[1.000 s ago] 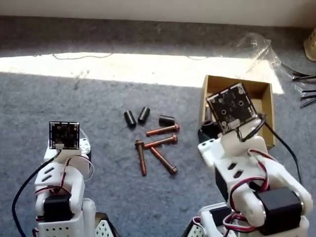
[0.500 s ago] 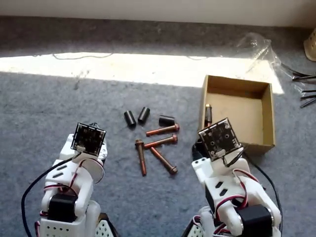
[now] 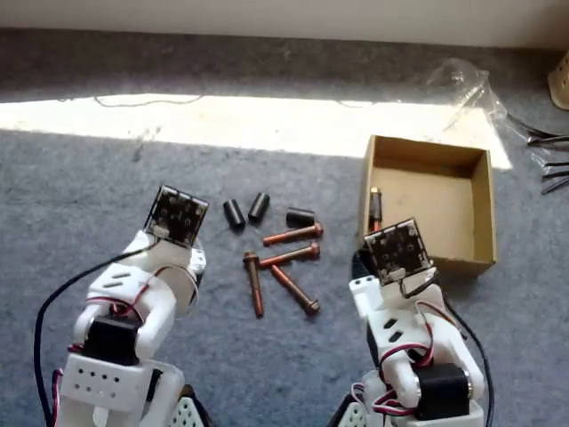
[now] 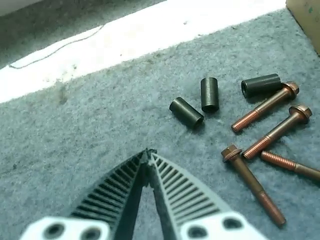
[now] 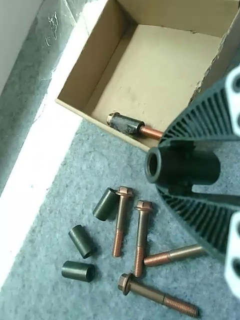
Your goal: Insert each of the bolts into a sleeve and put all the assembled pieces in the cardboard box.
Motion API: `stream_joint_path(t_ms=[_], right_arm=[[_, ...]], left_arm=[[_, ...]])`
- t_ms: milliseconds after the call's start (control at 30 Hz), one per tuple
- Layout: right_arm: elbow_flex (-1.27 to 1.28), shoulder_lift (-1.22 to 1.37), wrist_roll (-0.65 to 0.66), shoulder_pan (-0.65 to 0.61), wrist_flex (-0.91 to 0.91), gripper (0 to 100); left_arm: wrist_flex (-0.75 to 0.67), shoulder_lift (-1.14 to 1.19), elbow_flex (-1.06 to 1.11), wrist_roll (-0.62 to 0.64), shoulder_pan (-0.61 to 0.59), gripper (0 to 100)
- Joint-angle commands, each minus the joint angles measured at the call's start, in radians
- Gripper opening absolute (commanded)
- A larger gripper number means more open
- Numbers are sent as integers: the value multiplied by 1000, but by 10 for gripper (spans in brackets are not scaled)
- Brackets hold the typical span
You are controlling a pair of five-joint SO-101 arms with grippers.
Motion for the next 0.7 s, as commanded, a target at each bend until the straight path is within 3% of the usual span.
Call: stream_joint_path(t_ms=[0,333,667], right_arm=[[51,1,-11,13,-87,4],[193,1,-103,15,-188,4],[194,1,-167,15,-188,4]], left_arm=[[2,257,-168,100,25,6],[12,720,-381,519,183,7],[60,1116,-616,706,231,8]])
